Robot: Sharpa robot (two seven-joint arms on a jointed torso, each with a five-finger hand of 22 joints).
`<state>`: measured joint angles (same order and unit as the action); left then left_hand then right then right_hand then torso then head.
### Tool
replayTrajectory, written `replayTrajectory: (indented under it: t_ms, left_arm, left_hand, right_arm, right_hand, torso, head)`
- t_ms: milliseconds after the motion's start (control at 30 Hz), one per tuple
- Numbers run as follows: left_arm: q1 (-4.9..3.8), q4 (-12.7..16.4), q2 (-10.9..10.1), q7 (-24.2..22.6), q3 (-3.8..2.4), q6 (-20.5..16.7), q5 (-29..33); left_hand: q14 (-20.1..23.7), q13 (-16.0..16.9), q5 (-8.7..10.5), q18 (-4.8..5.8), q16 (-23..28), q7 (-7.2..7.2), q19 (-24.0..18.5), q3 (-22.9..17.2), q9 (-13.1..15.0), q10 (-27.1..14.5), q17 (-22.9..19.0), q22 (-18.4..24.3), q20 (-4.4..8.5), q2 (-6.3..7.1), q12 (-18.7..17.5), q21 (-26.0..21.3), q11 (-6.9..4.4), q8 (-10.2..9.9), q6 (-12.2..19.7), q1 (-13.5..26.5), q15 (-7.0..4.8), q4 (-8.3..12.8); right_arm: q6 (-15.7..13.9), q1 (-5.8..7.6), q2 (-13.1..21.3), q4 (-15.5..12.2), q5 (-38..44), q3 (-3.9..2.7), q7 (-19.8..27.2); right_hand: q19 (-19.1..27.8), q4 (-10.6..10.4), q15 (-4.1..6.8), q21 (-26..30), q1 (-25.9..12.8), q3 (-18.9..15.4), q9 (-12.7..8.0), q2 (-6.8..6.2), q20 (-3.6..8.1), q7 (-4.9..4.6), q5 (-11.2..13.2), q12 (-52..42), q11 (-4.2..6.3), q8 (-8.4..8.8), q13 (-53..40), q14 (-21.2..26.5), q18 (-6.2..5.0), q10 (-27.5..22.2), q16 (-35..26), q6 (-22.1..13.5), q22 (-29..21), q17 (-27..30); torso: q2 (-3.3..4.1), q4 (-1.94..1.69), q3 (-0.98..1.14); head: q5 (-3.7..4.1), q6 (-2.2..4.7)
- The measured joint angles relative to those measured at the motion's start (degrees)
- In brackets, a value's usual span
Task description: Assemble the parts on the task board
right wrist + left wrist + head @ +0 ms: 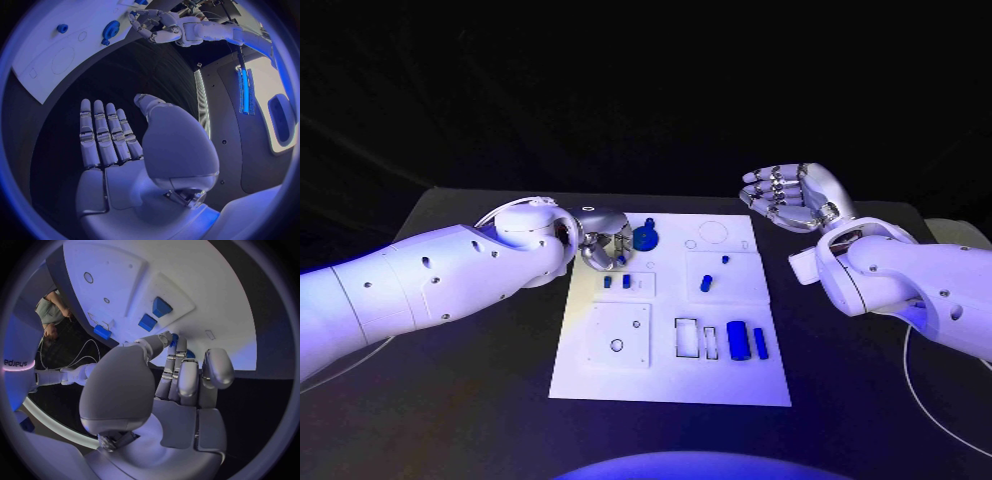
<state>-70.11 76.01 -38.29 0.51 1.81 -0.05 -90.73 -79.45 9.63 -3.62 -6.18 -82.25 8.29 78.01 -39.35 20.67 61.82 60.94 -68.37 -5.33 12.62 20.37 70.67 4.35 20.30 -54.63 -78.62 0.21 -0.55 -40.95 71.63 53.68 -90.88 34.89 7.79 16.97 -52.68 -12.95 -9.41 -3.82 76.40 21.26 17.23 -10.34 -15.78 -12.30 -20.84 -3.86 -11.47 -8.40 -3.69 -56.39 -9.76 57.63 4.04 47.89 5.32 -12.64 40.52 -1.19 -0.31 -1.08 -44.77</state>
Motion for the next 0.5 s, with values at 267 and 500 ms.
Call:
replayTrajectory:
  t_ms: [267, 500]
  left_arm:
    - [0.10, 0.0, 0.0, 0.1, 0.08, 0.0, 0.0]
    - [0.13, 0.0, 0.0, 0.2, 0.10, 0.0, 0.1]
  left_hand:
    - [0.6, -0.6, 0.00, 0.00, 0.3, 0.70, -0.5, -0.3, -0.6, -0.7, -1.0, 0.7, -0.51, 0.59, -2.1, -0.8, 0.69, -1.6, 1.1, 0.6, 0.63, 0.1]
    - [0.8, -0.8, -0.01, 0.00, 0.3, 0.84, -0.7, -0.3, -0.8, -0.9, -1.4, 1.0, -0.71, 0.91, -2.9, -1.2, 0.88, -2.1, 1.6, 0.9, 0.83, 0.0]
  right_arm:
    - [0.0, 0.00, 0.0, 0.0, 0.0, 0.00, 0.0]
    - [0.0, 0.00, 0.0, 0.0, 0.0, 0.00, 0.0]
  right_hand:
    - [0.0, 0.0, 0.00, 0.0, 0.0, 0.0, -0.1, 0.00, 0.00, 0.00, 0.0, 0.0, 0.00, 0.00, 0.0, 0.0, 0.00, 0.0, 0.0, 0.0, -0.2, 0.2]
    - [-0.1, 0.0, 0.00, 0.0, 0.0, 0.0, -0.1, 0.00, 0.15, 0.00, 0.0, 0.0, 0.00, 0.22, 0.0, 0.0, 0.00, 0.0, 0.0, 0.0, -0.2, 0.2]
  torso:
    - [0.01, -0.01, -0.01]
    - [0.02, 0.02, -0.01]
  head:
    - [0.03, -0.01]
    - [0.04, -0.08]
